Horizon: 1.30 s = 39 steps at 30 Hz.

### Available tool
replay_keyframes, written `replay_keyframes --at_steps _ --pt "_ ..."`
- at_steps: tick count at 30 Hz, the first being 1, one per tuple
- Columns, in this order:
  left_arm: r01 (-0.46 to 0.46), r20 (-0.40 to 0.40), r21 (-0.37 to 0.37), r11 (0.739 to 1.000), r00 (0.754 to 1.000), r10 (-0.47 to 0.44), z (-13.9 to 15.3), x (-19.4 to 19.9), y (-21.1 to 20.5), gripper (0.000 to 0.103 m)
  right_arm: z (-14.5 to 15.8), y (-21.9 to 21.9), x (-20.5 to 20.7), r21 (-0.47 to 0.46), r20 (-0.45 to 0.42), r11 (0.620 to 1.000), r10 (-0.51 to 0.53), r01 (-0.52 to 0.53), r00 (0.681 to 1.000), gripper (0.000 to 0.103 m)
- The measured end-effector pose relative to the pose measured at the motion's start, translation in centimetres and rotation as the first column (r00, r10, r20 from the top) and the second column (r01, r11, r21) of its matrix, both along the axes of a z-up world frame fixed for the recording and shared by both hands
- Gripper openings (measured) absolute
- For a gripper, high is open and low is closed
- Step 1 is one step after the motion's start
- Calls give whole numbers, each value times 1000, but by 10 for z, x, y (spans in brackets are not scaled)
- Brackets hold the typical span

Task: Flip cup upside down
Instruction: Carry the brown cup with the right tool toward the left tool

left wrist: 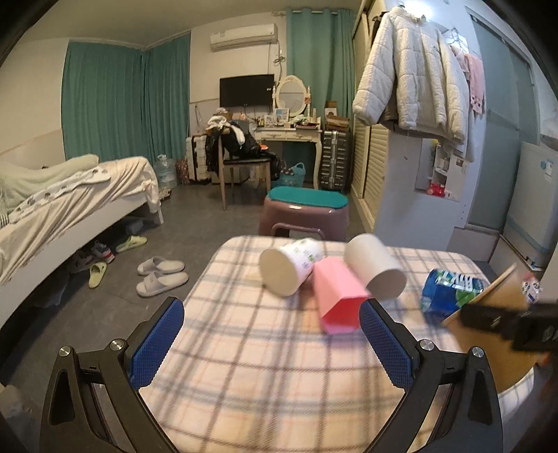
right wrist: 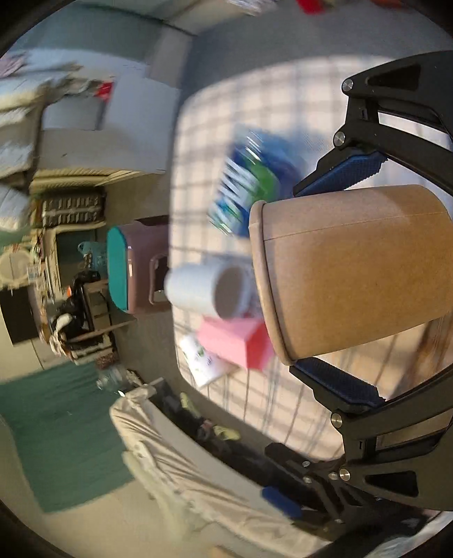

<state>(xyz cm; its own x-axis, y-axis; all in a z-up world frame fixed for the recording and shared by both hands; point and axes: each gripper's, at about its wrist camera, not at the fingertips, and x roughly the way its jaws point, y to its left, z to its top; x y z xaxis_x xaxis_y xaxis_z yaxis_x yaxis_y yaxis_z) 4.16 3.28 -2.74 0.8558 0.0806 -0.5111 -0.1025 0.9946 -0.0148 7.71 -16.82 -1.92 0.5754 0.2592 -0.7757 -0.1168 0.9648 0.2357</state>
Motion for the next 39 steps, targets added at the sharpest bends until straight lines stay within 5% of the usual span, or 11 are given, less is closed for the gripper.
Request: replay_keyframes --at_steps 6,19,27,31,39 --pt "-20 -20 6 1000 1000 21 -12 -11 24 103 -36 27 -1 2 -59 990 -137 138 989 90" --pt "43 -79 -28 999 996 -45 -35 -15 29 103 -60 19 4 -42 -84 978 -209 206 974 92" --pt "51 -82 -12 999 995 -51 -28 -22 10 103 -16 4 -25 -21 127 989 -143 147 981 99" --pt "67 -68 -3 998 995 -67 -19 -30 -10 103 15 -18 -52 -28 282 991 -121 134 952 103" --pt "90 -53 -39 995 994 -92 -7 -44 -66 103 26 -74 -83 -94 391 983 -110 158 914 103"
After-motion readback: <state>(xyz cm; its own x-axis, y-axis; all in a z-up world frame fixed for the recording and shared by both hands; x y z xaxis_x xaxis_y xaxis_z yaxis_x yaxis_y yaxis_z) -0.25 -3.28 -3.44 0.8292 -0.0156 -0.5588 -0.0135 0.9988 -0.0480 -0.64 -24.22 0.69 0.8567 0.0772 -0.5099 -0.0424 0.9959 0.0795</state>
